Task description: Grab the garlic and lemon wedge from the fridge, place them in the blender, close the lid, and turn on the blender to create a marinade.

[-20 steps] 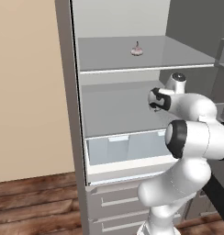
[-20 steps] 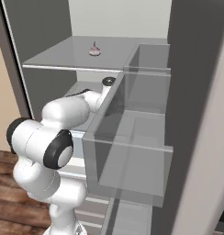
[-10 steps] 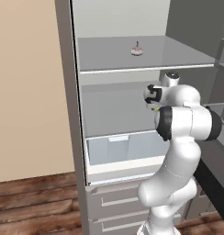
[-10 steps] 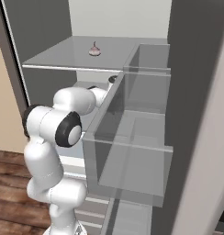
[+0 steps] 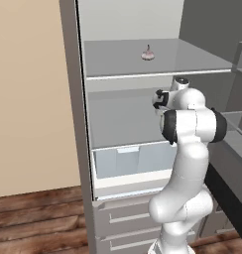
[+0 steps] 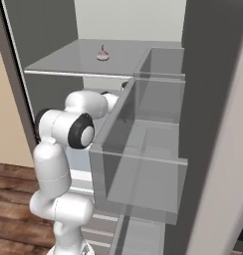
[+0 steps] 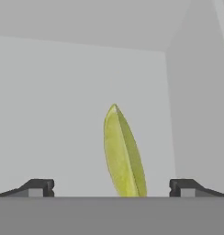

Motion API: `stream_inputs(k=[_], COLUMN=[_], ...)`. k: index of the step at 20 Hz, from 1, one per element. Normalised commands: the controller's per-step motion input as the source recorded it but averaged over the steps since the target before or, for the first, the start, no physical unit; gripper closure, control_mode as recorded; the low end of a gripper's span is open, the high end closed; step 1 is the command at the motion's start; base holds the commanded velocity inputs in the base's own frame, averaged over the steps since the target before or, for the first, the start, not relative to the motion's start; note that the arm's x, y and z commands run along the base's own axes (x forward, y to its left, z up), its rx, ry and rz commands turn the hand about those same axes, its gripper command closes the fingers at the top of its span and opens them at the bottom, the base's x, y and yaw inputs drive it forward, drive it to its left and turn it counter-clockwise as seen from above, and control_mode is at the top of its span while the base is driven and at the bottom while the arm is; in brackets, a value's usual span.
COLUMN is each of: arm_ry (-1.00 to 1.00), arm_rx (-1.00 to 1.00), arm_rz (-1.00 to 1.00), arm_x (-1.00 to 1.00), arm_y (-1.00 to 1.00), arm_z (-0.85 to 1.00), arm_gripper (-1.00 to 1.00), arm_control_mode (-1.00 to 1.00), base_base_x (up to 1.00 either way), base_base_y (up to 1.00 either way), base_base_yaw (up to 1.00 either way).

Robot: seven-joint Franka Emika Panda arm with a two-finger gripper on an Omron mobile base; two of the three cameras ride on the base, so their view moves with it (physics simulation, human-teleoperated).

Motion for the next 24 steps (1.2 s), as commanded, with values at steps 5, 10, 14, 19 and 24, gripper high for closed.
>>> stream_inputs(k=[5,10,14,19,24], arm_ry=[0.03,0.06,0.14,0.1,0.15], arm_rx=[0.0,0.0,-0.07,-0.07,-0.01], arm_rz=[0.0,0.01,0.0,0.0,0.05], arm_x=[0.29,0.29,0.0,-0.14,0.0], arm_y=[-0.09,-0.01,0.01,0.0,-0.07], arm_z=[-0.33,-0.4,-0.71,-0.6,-0.27], arm_gripper=[-1.0,-1.0,-1.0,1.0,1.0], arm_control_mode=[-1.0,-1.0,-1.0,-1.0,-1.0], base_base_x=[0.0,0.0,0.0,0.0,0.0], base_base_y=[0.0,0.0,0.0,0.0,0.0], base_base_yaw=[0.0,0.0,0.0,0.0,0.0])
